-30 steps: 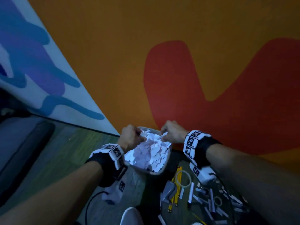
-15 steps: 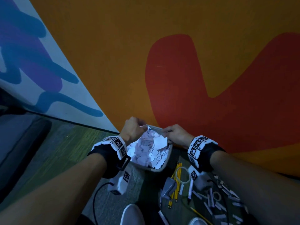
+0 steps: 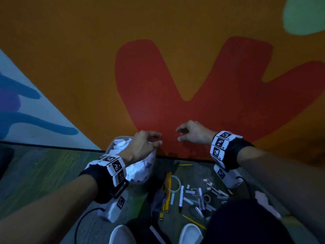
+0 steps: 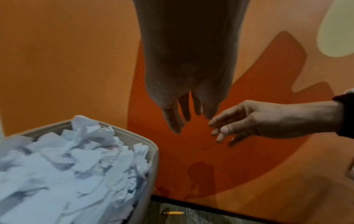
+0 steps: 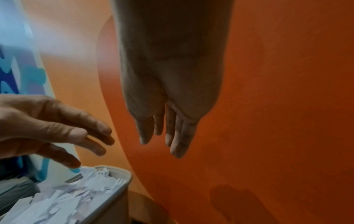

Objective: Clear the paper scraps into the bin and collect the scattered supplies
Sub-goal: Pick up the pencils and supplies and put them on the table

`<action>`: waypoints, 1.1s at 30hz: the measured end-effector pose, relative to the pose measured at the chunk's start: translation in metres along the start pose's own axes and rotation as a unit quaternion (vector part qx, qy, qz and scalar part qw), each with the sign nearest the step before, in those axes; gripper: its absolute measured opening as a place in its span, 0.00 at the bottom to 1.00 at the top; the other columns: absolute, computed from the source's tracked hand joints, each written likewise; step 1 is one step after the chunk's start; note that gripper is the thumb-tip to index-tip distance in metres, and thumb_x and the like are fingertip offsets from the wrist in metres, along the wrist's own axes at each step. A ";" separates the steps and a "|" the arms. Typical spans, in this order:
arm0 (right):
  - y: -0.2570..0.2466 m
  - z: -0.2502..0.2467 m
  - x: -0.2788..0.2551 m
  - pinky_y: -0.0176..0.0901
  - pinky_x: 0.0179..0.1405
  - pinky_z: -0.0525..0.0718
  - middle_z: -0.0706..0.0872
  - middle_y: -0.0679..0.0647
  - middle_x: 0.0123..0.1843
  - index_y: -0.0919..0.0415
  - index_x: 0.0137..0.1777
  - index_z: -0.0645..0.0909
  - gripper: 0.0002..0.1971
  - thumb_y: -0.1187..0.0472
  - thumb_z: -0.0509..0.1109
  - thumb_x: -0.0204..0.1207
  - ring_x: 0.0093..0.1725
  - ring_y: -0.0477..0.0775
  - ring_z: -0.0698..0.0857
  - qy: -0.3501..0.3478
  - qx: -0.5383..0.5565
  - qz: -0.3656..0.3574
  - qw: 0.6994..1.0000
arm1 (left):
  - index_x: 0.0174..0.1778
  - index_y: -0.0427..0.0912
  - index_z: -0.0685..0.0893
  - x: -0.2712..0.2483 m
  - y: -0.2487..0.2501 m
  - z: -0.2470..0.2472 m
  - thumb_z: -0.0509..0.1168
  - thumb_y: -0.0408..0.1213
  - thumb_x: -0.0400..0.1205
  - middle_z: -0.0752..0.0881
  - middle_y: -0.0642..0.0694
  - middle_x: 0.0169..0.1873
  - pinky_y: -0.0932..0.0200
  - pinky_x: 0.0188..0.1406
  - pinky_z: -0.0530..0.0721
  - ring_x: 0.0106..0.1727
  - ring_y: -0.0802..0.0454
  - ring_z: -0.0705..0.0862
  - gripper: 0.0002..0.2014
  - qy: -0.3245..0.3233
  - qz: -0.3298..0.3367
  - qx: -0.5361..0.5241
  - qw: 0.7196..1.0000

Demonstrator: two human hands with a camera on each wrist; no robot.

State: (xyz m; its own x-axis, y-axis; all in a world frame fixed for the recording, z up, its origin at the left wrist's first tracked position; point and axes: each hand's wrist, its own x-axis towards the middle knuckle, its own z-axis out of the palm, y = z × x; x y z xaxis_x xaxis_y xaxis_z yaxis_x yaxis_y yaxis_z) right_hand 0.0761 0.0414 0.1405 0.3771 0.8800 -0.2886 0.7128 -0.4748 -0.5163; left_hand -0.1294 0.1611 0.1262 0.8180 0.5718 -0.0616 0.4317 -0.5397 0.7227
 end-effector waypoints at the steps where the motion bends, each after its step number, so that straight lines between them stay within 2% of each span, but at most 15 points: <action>1: 0.015 -0.005 -0.013 0.45 0.63 0.82 0.89 0.49 0.54 0.53 0.69 0.83 0.23 0.51 0.79 0.74 0.56 0.48 0.86 0.010 0.006 0.011 1.000 | 0.62 0.49 0.89 0.003 0.008 0.013 0.72 0.44 0.81 0.91 0.55 0.50 0.60 0.63 0.81 0.55 0.58 0.87 0.13 -0.015 0.005 -0.005 1.000; 4: 0.060 -0.010 -0.050 0.44 0.62 0.83 0.90 0.48 0.51 0.53 0.68 0.84 0.22 0.52 0.78 0.74 0.53 0.47 0.87 0.026 0.035 0.047 0.998 | 0.63 0.50 0.88 0.014 0.029 0.052 0.73 0.46 0.81 0.90 0.55 0.56 0.60 0.67 0.79 0.60 0.58 0.85 0.15 -0.054 0.011 -0.005 0.998; 6: 0.094 -0.005 -0.072 0.44 0.62 0.84 0.90 0.50 0.51 0.55 0.68 0.84 0.20 0.54 0.77 0.76 0.52 0.47 0.88 0.024 0.049 0.076 0.996 | 0.65 0.50 0.87 0.022 0.042 0.085 0.72 0.46 0.82 0.87 0.56 0.56 0.64 0.64 0.77 0.60 0.59 0.84 0.16 -0.086 0.013 -0.012 0.996; 10: 0.166 0.021 -0.109 0.36 0.49 0.78 0.89 0.54 0.54 0.63 0.65 0.84 0.14 0.64 0.70 0.81 0.54 0.52 0.86 0.017 0.078 0.132 0.988 | 0.67 0.47 0.86 0.035 0.060 0.159 0.71 0.45 0.83 0.86 0.54 0.57 0.68 0.59 0.73 0.60 0.60 0.82 0.17 -0.171 0.017 -0.013 0.985; 13: 0.221 0.042 -0.131 0.46 0.54 0.84 0.89 0.59 0.55 0.66 0.62 0.86 0.13 0.64 0.71 0.79 0.56 0.58 0.88 0.012 0.096 0.188 0.977 | 0.64 0.44 0.87 0.046 0.066 0.219 0.72 0.41 0.82 0.90 0.47 0.54 0.66 0.58 0.77 0.56 0.55 0.86 0.14 -0.224 -0.002 -0.025 0.974; 15: 0.258 0.057 -0.142 0.46 0.53 0.85 0.91 0.58 0.53 0.64 0.60 0.87 0.12 0.64 0.73 0.77 0.52 0.55 0.89 0.007 0.107 0.209 0.972 | 0.62 0.40 0.86 0.057 0.062 0.260 0.72 0.35 0.82 0.89 0.44 0.53 0.61 0.60 0.80 0.56 0.51 0.87 0.13 -0.279 -0.007 -0.058 0.959; 18: 0.312 0.095 -0.157 0.52 0.52 0.88 0.91 0.59 0.50 0.61 0.56 0.89 0.12 0.59 0.73 0.74 0.49 0.57 0.90 0.000 0.148 0.266 0.953 | 0.62 0.40 0.85 0.071 0.054 0.314 0.71 0.32 0.83 0.87 0.45 0.53 0.65 0.53 0.83 0.53 0.51 0.87 0.12 -0.339 -0.003 -0.048 0.940; 20: 0.344 0.129 -0.165 0.45 0.49 0.88 0.90 0.60 0.50 0.63 0.54 0.89 0.09 0.62 0.74 0.76 0.50 0.58 0.89 0.014 0.178 0.302 0.937 | 0.61 0.39 0.87 0.078 0.043 0.349 0.71 0.32 0.83 0.88 0.43 0.54 0.59 0.56 0.85 0.53 0.51 0.88 0.11 -0.346 0.031 0.011 0.938; 22: 0.364 0.160 -0.175 0.37 0.46 0.84 0.88 0.55 0.53 0.65 0.56 0.86 0.12 0.64 0.77 0.75 0.52 0.54 0.87 0.023 0.197 0.325 0.925 | 0.54 0.33 0.86 0.078 0.035 0.372 0.66 0.30 0.85 0.85 0.43 0.47 0.62 0.42 0.85 0.45 0.51 0.84 0.06 -0.353 0.109 0.115 0.922; 23: 0.366 0.169 -0.178 0.37 0.48 0.81 0.85 0.54 0.55 0.66 0.59 0.84 0.14 0.65 0.77 0.74 0.54 0.53 0.85 0.023 0.211 0.332 0.919 | 0.51 0.31 0.85 0.078 0.031 0.387 0.62 0.28 0.87 0.83 0.42 0.46 0.65 0.34 0.83 0.42 0.52 0.82 0.07 -0.352 0.112 0.121 0.921; 24: 0.373 0.182 -0.179 0.39 0.55 0.80 0.83 0.55 0.57 0.68 0.62 0.81 0.18 0.65 0.77 0.74 0.58 0.55 0.83 0.039 0.227 0.324 0.918 | 0.52 0.30 0.85 0.079 0.032 0.398 0.62 0.30 0.87 0.83 0.43 0.48 0.68 0.33 0.82 0.44 0.52 0.81 0.08 -0.363 0.135 0.131 0.913; 26: 0.384 0.203 -0.179 0.54 0.68 0.76 0.79 0.57 0.66 0.69 0.70 0.76 0.29 0.61 0.79 0.72 0.67 0.59 0.78 0.063 0.228 0.318 0.918 | 0.63 0.37 0.86 0.079 0.023 0.421 0.67 0.35 0.85 0.86 0.46 0.59 0.65 0.50 0.81 0.58 0.51 0.84 0.12 -0.389 0.187 0.157 0.888; 28: 0.391 0.218 -0.174 0.61 0.75 0.68 0.69 0.60 0.77 0.65 0.83 0.62 0.42 0.55 0.79 0.73 0.77 0.62 0.68 0.040 0.179 0.340 0.922 | 0.66 0.40 0.86 0.075 0.017 0.440 0.68 0.36 0.84 0.83 0.45 0.66 0.57 0.62 0.77 0.68 0.47 0.79 0.15 -0.407 0.212 0.173 0.871; 30: 0.395 0.230 -0.170 0.66 0.77 0.65 0.58 0.62 0.84 0.54 0.87 0.51 0.49 0.46 0.78 0.74 0.82 0.68 0.59 0.039 0.129 0.361 0.923 | 0.60 0.38 0.87 0.070 0.016 0.457 0.67 0.33 0.84 0.82 0.43 0.64 0.54 0.63 0.76 0.70 0.44 0.75 0.10 -0.402 0.236 0.180 0.866; 33: 0.394 0.244 -0.163 0.69 0.77 0.65 0.53 0.60 0.85 0.48 0.87 0.55 0.44 0.38 0.72 0.76 0.82 0.70 0.54 0.070 0.102 0.378 0.917 | 0.59 0.39 0.83 0.064 0.016 0.473 0.66 0.36 0.83 0.79 0.43 0.59 0.48 0.60 0.77 0.68 0.43 0.72 0.10 -0.375 0.263 0.245 0.854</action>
State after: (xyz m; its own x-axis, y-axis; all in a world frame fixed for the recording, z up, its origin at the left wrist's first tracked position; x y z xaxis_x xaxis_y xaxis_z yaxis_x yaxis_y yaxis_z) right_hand 0.1510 -0.2915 -0.2127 0.8008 0.2837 -0.5274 0.0954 -0.9299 -0.3553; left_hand 0.1099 -0.1032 -0.1923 0.8820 -0.2865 -0.3742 -0.1133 -0.8996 0.4217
